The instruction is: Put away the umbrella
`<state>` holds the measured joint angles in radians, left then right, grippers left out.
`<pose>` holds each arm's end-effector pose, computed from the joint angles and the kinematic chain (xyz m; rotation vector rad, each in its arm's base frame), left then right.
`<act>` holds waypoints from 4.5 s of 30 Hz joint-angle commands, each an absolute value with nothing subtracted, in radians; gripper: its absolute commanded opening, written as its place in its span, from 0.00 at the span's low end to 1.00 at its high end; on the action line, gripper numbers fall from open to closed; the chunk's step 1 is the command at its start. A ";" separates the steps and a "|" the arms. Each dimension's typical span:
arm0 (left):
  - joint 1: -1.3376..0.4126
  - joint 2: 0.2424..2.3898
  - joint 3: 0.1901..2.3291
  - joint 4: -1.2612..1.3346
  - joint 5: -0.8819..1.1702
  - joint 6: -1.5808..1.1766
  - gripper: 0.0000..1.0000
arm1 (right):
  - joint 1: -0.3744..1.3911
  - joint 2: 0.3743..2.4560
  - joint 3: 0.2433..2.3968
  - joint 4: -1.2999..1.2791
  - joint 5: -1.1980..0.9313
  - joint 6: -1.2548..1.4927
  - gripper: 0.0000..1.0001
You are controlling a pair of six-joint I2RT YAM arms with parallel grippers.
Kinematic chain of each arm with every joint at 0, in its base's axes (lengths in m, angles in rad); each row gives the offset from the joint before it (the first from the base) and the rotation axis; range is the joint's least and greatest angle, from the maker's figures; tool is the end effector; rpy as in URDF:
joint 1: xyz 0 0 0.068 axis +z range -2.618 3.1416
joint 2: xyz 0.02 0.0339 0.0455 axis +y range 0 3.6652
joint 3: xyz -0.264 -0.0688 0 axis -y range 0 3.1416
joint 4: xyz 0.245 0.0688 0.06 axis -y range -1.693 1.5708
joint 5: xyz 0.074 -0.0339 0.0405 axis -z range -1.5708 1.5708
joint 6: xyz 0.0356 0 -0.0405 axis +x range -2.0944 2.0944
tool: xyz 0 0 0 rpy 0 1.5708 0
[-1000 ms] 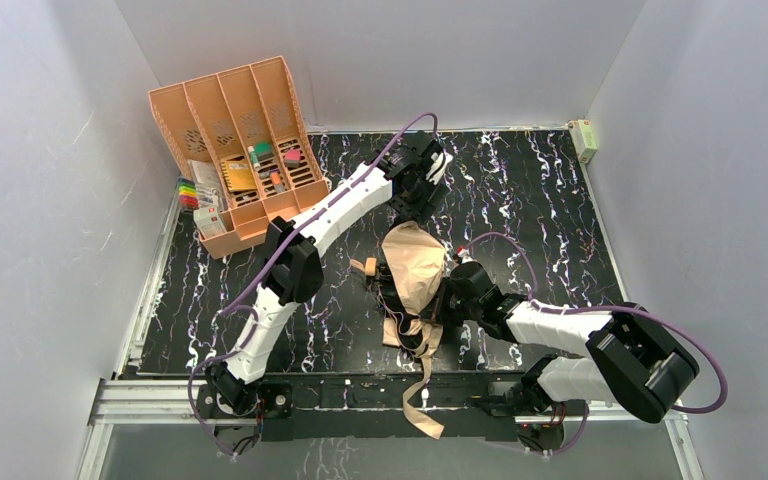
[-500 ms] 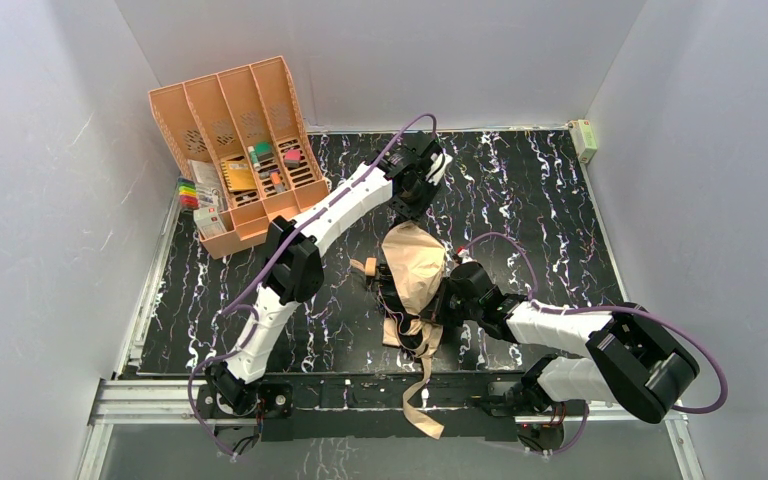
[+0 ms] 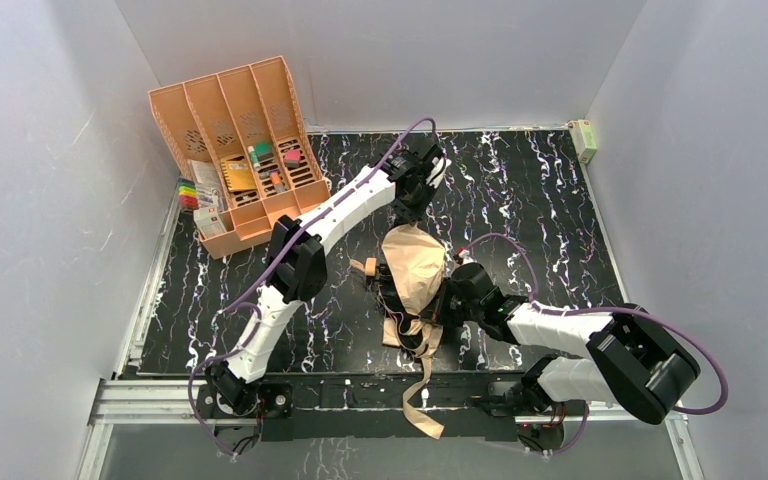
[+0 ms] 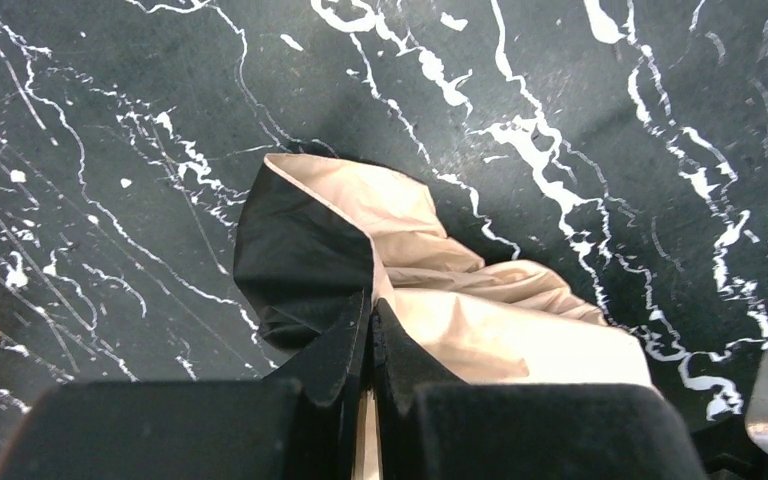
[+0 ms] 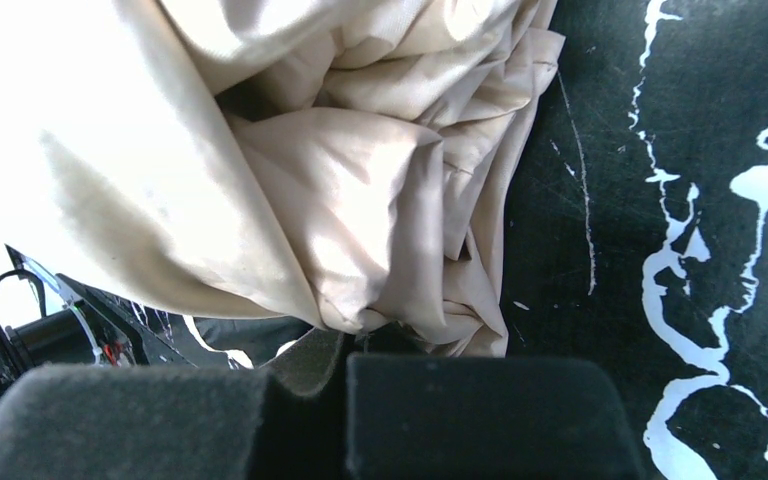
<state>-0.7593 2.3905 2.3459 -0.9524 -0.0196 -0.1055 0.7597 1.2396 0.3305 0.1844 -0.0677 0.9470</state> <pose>0.3776 -0.3574 0.2506 0.8267 2.4616 -0.2979 0.1535 0.1491 0.1341 0.1947 2.4784 0.8986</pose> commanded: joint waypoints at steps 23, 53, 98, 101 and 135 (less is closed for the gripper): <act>-0.604 1.802 1.953 -0.469 0.345 -0.527 0.00 | 0.757 1.467 0.363 0.223 -0.094 0.955 0.00; -0.976 1.312 0.709 0.151 0.043 -0.731 0.00 | 0.757 1.499 0.435 0.256 -0.141 0.969 0.00; -0.972 1.299 0.625 0.203 -0.027 -0.782 0.00 | 0.757 1.151 0.401 0.411 -0.226 0.844 0.21; -0.971 1.293 0.619 0.198 -0.024 -0.777 0.00 | 0.757 1.145 0.402 0.436 -0.222 0.844 0.26; -0.971 1.182 0.851 0.006 -0.124 -0.734 0.00 | 0.756 0.899 0.435 0.160 -0.203 0.829 0.01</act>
